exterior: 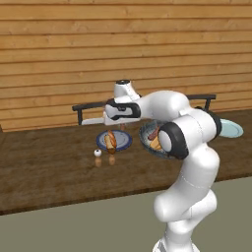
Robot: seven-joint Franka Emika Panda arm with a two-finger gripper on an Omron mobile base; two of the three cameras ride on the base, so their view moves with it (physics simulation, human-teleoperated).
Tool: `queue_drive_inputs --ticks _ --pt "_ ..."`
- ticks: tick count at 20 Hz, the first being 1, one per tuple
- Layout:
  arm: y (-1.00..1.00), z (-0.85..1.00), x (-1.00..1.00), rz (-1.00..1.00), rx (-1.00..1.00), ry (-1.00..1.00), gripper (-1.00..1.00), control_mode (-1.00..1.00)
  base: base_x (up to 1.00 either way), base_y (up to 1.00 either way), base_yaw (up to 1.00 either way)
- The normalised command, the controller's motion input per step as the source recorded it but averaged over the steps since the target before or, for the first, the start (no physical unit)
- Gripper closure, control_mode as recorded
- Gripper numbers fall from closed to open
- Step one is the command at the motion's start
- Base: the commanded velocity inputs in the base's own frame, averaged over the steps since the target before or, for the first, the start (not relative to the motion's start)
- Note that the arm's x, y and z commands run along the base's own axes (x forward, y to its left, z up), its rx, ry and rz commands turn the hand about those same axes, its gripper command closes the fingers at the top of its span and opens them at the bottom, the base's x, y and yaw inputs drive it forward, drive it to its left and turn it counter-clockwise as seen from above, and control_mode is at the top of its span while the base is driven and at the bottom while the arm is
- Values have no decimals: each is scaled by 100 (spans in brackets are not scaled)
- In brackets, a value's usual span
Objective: Place one bun and one sausage from the bowl on each plate.
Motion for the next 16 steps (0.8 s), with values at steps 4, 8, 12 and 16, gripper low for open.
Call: queue_drive_inputs --ticks 4,8,12,16 --pt "10 -57 0 15 0 -8 100 -100 0 0 0" --pt "0 -49 14 15 0 0 100 -100 0 0 0" --pt "0 -19 25 2 0 0 100 -100 0 0 0" --pt "0 -10 0 -4 0 0 100 -100 0 0 0"
